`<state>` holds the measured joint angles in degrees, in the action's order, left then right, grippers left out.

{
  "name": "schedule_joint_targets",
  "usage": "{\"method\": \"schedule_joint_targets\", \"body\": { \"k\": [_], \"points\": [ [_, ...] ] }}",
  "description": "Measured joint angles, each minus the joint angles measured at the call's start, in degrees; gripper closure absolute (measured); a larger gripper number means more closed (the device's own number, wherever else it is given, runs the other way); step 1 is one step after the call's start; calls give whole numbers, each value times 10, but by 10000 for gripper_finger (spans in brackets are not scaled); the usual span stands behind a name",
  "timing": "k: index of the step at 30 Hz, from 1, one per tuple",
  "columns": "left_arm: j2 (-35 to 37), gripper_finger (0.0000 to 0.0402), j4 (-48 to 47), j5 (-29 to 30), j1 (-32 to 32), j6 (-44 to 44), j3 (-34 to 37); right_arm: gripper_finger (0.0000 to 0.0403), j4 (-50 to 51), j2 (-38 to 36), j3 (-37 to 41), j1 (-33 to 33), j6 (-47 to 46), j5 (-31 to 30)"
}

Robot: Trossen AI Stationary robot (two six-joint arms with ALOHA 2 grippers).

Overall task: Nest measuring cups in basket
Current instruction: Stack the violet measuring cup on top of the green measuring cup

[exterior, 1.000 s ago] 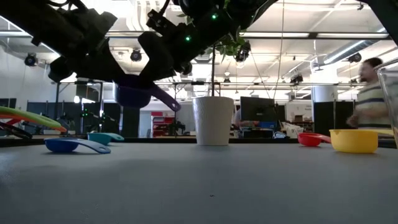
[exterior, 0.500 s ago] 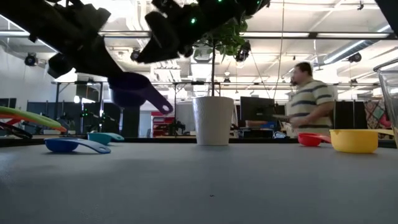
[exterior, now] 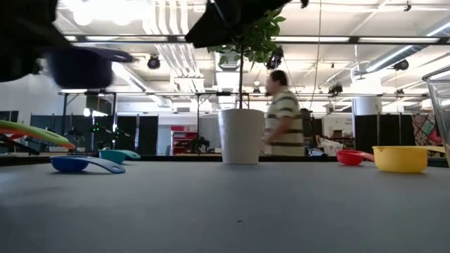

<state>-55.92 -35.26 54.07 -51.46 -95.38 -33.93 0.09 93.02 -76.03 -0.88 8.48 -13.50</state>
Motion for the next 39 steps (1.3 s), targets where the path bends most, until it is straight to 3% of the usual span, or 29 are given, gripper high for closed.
{"method": "schedule_joint_targets", "body": {
  "k": [5,12,19,24,28,39],
  "points": [
    [-9,391,-40,1,-75,-144,0,177,-44,-51,72,0,-23,0],
    [-11,391,-55,-58,-109,-227,-9,177,-95,-107,153,-1,-54,2],
    [-18,392,-190,-111,-126,-245,-117,177,-115,-141,201,-9,-81,2],
    [-50,392,-307,-107,-155,-295,-187,177,-130,-147,220,-26,-86,2],
    [-77,392,-272,-76,-155,-297,-186,177,-131,-144,223,-35,-85,1],
    [-166,392,-84,-70,-154,-299,-117,177,-138,-146,220,-45,-75,0]
  ]
}}
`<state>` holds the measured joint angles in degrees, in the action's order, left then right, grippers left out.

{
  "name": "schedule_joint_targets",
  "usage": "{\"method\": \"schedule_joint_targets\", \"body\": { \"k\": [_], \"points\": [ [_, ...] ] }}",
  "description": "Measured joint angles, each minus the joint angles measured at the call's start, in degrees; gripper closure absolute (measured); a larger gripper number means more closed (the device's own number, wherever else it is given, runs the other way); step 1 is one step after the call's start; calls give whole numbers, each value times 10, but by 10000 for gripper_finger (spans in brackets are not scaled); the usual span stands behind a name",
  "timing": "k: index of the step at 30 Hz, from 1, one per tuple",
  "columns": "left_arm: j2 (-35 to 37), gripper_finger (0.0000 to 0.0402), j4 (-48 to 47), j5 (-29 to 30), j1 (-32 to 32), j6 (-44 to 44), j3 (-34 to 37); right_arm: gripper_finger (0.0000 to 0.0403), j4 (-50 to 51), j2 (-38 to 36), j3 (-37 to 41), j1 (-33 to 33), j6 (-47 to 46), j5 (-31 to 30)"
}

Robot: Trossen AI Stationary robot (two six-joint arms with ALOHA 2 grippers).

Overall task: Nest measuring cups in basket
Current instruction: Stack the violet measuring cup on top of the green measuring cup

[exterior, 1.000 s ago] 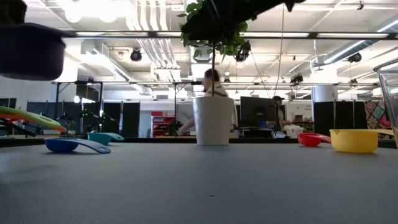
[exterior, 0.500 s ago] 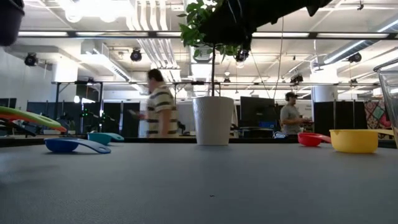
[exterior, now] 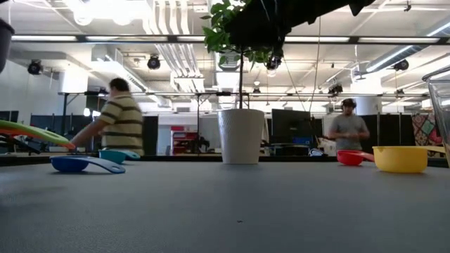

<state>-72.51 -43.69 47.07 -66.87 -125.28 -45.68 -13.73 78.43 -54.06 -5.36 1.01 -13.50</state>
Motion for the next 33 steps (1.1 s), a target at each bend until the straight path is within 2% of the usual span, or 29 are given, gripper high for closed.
{"method": "schedule_joint_targets", "body": {
  "k": [8,14,23,25,33],
  "points": [
    [-3,392,5,0,0,-2,30,177,-5,0,0,-10,-7,0],
    [18,392,0,-17,-18,-2,62,177,-8,0,0,-11,-20,0],
    [36,392,25,-12,-22,-5,108,177,-33,0,-1,-11,-38,0],
    [32,381,29,-11,-22,-4,109,176,-40,0,-1,-11,-42,0],
    [14,296,31,-22,-22,11,94,177,-53,0,-10,-12,-38,0]
  ]
}}
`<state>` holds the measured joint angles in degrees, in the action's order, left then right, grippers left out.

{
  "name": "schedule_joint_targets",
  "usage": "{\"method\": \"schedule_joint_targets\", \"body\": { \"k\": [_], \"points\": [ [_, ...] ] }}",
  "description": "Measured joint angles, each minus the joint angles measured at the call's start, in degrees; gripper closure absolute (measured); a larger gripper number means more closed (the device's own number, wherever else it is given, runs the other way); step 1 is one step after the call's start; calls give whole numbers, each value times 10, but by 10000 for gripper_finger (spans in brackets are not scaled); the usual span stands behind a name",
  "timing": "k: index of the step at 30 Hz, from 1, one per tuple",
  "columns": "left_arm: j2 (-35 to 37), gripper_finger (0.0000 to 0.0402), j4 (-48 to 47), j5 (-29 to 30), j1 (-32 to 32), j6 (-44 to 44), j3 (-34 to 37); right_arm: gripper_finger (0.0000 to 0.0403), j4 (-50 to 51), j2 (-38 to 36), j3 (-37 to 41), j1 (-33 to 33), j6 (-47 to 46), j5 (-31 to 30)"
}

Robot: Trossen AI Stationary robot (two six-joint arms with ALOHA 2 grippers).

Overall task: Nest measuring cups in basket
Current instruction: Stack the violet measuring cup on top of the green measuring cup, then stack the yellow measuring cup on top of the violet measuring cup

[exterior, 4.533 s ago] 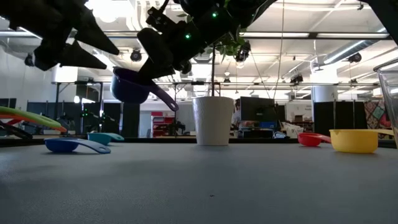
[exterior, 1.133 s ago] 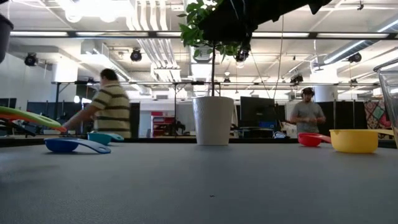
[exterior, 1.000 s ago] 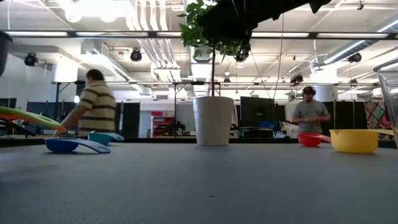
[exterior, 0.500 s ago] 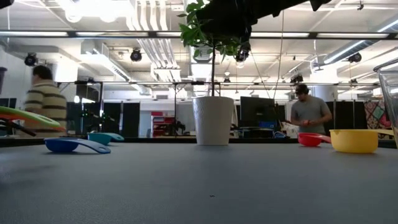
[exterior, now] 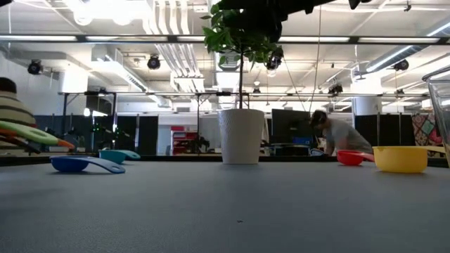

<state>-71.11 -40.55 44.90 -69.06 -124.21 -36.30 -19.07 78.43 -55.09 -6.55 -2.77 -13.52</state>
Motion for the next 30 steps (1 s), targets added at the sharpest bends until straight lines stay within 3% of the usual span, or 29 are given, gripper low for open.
{"method": "schedule_joint_targets", "body": {
  "k": [11,20,30],
  "points": [
    [-5,239,-72,-10,0,12,-64,177,-1,8,-20,-1,18,0],
    [-10,239,-84,41,1,52,-79,177,4,21,-19,-4,19,0],
    [-29,269,-84,111,7,80,-78,177,3,24,-19,-4,31,0]
  ]
}}
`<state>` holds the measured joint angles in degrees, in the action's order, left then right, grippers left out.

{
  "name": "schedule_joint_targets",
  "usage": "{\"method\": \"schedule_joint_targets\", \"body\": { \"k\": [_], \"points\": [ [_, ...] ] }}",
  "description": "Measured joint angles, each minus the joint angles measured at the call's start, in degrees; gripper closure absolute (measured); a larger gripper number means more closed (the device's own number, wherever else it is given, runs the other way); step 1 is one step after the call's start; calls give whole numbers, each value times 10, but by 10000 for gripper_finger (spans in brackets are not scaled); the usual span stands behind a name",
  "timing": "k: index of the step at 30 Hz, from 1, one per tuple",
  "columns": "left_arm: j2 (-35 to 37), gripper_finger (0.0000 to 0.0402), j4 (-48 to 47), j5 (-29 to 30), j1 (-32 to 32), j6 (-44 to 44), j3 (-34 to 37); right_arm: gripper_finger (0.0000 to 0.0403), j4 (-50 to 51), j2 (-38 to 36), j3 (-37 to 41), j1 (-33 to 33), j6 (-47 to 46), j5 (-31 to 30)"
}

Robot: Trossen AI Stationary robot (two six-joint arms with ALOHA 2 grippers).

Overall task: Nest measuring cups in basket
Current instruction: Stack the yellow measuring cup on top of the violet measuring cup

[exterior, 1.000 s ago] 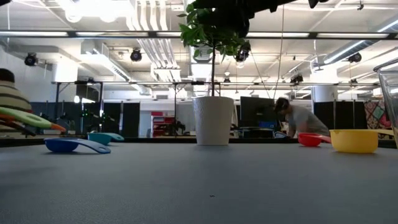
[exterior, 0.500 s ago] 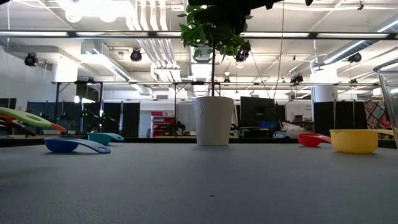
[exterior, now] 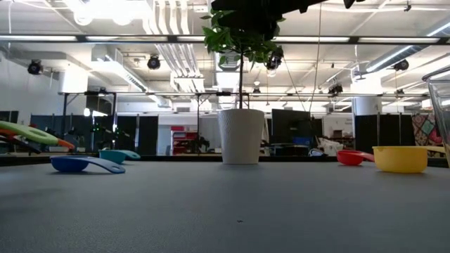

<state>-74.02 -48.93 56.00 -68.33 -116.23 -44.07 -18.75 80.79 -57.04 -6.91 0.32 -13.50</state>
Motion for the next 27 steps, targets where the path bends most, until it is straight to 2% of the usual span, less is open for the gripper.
{"method": "schedule_joint_targets", "body": {
  "k": [4,13,22,27],
  "points": [
    [-2,290,0,75,5,24,1,177,-2,0,0,0,8,0],
    [-2,326,21,203,9,91,1,177,6,0,0,-1,-4,0],
    [-14,327,28,276,15,172,1,177,9,0,0,-5,-9,2],
    [-19,327,47,271,15,209,-2,177,9,0,0,-9,-12,2]
  ]
}}
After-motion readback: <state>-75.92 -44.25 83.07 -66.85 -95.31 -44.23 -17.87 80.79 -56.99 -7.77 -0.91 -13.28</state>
